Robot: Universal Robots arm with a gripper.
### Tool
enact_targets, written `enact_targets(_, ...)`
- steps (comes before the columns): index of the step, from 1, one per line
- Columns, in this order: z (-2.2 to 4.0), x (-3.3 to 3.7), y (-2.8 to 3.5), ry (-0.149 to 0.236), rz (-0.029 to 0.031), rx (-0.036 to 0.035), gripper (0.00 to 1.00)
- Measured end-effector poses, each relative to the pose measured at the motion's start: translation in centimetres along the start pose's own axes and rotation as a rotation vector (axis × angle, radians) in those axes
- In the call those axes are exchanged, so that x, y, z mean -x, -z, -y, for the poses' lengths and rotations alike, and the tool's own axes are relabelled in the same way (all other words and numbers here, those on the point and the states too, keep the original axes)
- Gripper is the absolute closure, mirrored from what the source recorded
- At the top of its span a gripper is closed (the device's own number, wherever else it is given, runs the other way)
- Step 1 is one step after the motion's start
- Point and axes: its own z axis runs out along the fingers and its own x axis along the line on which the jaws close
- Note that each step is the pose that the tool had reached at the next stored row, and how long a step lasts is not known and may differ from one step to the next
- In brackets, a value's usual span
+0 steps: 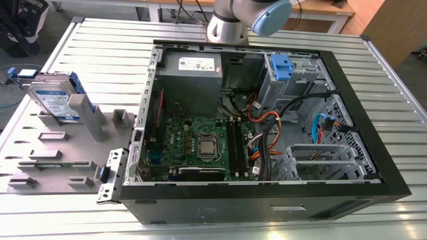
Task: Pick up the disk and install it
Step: 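Reach for the disk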
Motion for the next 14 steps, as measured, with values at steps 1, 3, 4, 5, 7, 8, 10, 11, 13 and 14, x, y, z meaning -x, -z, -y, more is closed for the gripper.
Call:
enact_targets(1, 0.0, 0.0, -0.01, 0.0, 0.0, 0.0, 0.89)
enact_targets(3, 0.0, 0.0, -0.08, 0.0, 0.0002, 0.0002, 0.89)
enact_targets(4, 0.01, 0.0, -0.15, 0.0, 0.0001, 0.0002, 0.89)
enact_targets(5, 0.01, 0.0, -0.21, 0.0, 0.0, 0.0, 0.89)
enact_targets(7, 0.01, 0.0, -0.26, 0.0, -0.0001, -0.0001, 0.89)
enact_targets(8, 0.01, -0.01, -0.26, 0.0, -0.0002, -0.0001, 0.89)
enact_targets(10, 0.01, -0.01, -0.28, 0.0, -0.0001, 0.0, 0.89)
enact_targets(11, 0.01, -0.01, -0.28, 0.0, -0.0001, 0.0, 0.89)
enact_targets(13, 0.01, -0.01, -0.29, 0.0, -0.0001, 0.0, 0.89)
enact_targets(14, 0.01, 0.0, -0.29, 0.0, 0.0, 0.0, 0.89)
